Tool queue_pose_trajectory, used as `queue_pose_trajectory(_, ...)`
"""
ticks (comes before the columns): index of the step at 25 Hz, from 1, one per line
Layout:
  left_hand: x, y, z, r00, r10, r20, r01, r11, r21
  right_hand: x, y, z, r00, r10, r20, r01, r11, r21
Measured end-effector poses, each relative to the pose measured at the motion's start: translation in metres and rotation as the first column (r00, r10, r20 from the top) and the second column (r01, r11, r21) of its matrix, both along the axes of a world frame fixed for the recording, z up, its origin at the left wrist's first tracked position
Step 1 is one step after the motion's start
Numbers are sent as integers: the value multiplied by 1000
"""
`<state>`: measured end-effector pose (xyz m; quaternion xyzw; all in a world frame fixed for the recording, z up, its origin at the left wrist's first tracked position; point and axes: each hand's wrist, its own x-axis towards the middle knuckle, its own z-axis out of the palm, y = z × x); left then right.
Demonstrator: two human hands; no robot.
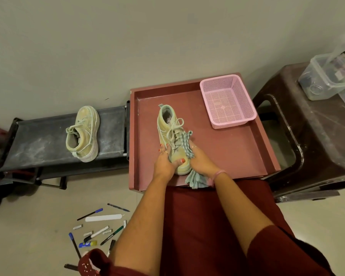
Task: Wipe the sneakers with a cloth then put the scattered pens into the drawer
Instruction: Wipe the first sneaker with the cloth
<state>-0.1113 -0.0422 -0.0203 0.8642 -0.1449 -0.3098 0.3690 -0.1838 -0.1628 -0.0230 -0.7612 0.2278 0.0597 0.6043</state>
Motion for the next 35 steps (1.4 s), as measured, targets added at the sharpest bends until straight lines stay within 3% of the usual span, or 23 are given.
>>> queue_pose_trajectory(4, 0, 1, -1, 999, 23, -37, -24, 999, -43, -44, 22, -17, 996, -84, -17, 84, 996, 0)
queue_pose_trajectory(12, 0, 0, 3, 999, 35, -35, -36, 999, -28, 7, -11, 21, 988, -143, -55, 154, 932, 327)
queue_pose_trajectory(18, -2, -5, 3, 998, 53, -32, -53, 999, 4, -49, 44, 14, 945, -292, -149, 326, 876, 355)
queue_pose_trajectory(23, -7, -13, 10, 998, 64, 27, -66, 995, 76, -58, 64, 15, 944, -293, -153, 328, 885, 330)
queue_pose_trajectory(27, -20, -26, 17, 997, 77, 31, -80, 988, 135, -74, 41, 37, 889, -398, -227, 457, 746, 484)
queue_pose_trajectory(31, -40, -35, 19, 955, 289, 69, -296, 939, 175, -91, 0, 49, 765, -595, -248, 603, 525, 600)
queue_pose_trajectory(35, -35, -31, 23, 894, 447, 37, -449, 892, 58, -97, -21, 52, 771, -588, -245, 599, 539, 592)
